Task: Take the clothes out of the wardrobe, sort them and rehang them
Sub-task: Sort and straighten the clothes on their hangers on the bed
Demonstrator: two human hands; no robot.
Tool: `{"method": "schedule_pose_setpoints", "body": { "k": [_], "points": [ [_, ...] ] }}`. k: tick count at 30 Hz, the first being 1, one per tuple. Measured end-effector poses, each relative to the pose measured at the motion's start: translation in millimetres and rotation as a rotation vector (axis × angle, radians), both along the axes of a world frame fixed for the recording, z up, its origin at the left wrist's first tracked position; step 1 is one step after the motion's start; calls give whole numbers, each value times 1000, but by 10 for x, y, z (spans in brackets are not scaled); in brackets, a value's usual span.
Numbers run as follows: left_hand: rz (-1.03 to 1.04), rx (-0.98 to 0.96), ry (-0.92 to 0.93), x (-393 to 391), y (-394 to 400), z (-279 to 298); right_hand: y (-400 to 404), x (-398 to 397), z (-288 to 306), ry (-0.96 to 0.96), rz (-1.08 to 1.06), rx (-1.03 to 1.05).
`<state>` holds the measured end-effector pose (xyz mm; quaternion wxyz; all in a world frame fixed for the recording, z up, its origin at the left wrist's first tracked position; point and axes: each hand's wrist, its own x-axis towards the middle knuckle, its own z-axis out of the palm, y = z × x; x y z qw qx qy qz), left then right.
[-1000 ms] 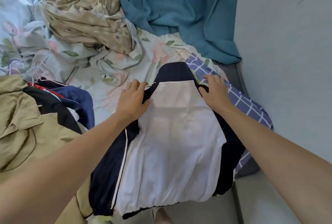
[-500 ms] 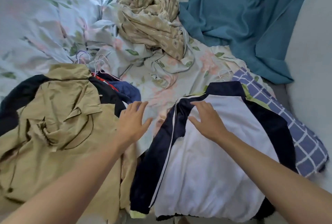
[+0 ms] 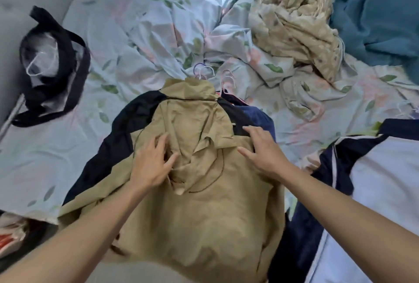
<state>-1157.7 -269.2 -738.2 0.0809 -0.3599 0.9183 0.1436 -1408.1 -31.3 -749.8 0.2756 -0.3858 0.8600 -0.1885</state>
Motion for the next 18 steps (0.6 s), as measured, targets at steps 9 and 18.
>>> {"method": "schedule_pose_setpoints", "body": {
  "k": [9,18],
  "points": [
    [-128,-26,-1,-634,-1116,-152,-878,-433,-237,-71,-82,143],
    [-70,43,-74,-801,-1451,-506,-1138,-386,-402,0,-215,42]
  ]
}}
